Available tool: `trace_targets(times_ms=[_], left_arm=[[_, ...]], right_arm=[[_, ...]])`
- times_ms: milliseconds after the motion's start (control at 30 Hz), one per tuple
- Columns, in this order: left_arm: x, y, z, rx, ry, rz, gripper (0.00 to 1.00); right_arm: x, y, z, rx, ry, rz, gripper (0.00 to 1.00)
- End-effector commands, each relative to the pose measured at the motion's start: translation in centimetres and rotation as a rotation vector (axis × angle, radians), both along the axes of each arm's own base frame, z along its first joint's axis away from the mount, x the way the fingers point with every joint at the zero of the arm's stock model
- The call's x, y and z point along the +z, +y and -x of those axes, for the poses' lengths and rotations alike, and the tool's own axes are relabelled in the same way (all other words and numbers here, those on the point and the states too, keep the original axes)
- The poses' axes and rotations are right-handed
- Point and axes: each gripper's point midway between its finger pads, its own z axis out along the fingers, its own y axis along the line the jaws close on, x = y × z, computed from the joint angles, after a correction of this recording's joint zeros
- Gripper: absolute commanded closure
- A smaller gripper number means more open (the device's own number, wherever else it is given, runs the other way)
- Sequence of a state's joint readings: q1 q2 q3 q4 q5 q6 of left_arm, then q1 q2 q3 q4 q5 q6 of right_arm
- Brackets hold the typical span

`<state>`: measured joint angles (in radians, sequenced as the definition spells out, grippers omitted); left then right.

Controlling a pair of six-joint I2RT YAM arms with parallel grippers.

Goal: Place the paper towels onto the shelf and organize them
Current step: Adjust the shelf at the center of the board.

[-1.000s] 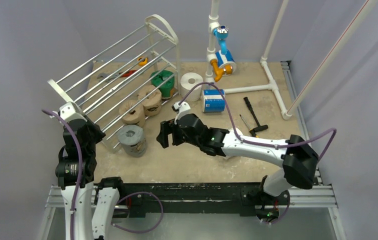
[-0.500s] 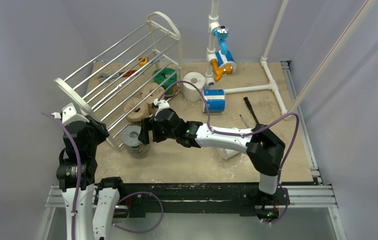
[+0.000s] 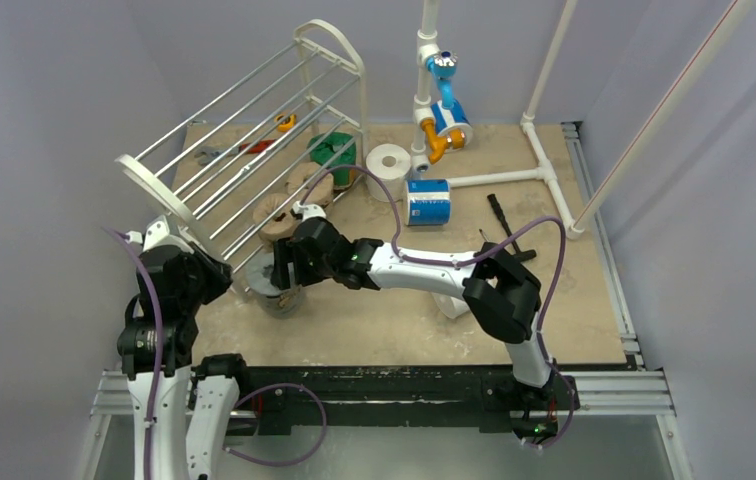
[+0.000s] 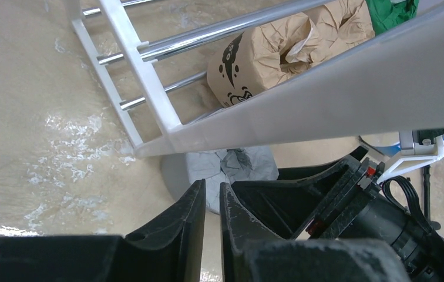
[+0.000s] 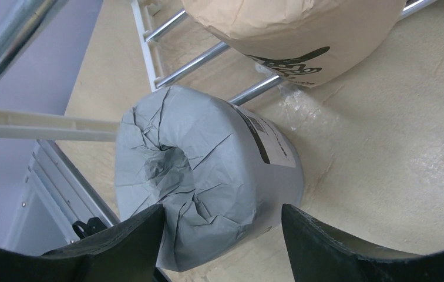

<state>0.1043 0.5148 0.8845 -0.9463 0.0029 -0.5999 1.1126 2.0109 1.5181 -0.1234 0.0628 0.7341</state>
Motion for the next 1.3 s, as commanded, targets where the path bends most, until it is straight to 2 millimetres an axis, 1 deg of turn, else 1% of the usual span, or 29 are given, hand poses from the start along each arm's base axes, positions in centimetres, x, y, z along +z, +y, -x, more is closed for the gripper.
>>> trace_targets(times_ms=[0,100,200,267,300,400,500,633,767,833,867,1033,1067,1133,1200,1267], left_arm=[[0.4,-0.7,0.2,-0.020,-0.011,0.030,0.84],[1.0,-0.7,0.5,-0.021,-0.022,0.026,0.78],[1.7,-0.7,0.8,-0.022,-0.033,0.025,0.75],[2.1,-0.8,1.1,-0.025,-0.042,0.026,0.75],[2.3,-0.9,1.3,-0.026,-0.047,0.026,0.75],[2.8,-1.2,1.7,-0.041,-0.062,0.030,0.73],[3.0,-1.3,2.2,-0.052,-0.069,0.026,0.70],[3.6,-0.9,2.9,-0.039,-0.082,-0.007,0.67],[4.3,-0.6,3.3,-0.034,-0.097,-0.028,0.67],[4.6,-0.7,3.4,-0.036,-0.105,-0.028,0.67],[4.6,-0.7,3.5,-0.038,-0.108,-0.026,0.67],[4.8,-0.8,3.8,-0.030,-0.119,-0.014,0.67],[4.8,-0.4,3.9,-0.007,-0.123,-0.020,0.67],[5.0,-0.3,4.0,0.005,-0.133,-0.018,0.67],[5.2,-0.3,4.1,0.006,-0.143,-0.020,0.67],[5.4,0.0,4.2,0.020,-0.153,-0.028,0.68]], right_arm=[[0.8,-0.5,-0.5,-0.025,-0.026,0.031,0.31],[0.9,-0.5,-0.2,-0.007,-0.018,0.029,0.39],[1.0,-0.5,0.2,0.009,-0.008,0.022,0.52],[1.0,-0.6,0.3,0.012,-0.006,0.023,0.55],[1.0,-0.6,0.3,0.012,-0.007,0.023,0.52],[1.5,-0.8,0.2,0.003,-0.010,0.020,0.36],[2.5,-1.0,0.2,-0.004,-0.019,0.005,0.28],[3.8,-1.4,-0.4,-0.018,-0.025,-0.014,0.26],[4.2,-1.8,-1.6,-0.035,-0.022,-0.024,0.26],[4.1,-1.7,-1.8,-0.031,-0.023,-0.024,0.27],[4.2,-1.5,-1.9,-0.028,-0.025,-0.026,0.27],[3.3,-0.6,-1.7,0.002,-0.003,-0.017,0.29],[3.2,-0.4,-1.6,0.009,0.005,-0.019,0.30],[3.1,-0.3,-1.5,0.013,0.012,-0.023,0.31],[3.4,-0.3,-1.5,0.007,0.006,-0.036,0.31],[4.3,-0.5,-1.6,-0.001,-0.008,-0.062,0.30]])
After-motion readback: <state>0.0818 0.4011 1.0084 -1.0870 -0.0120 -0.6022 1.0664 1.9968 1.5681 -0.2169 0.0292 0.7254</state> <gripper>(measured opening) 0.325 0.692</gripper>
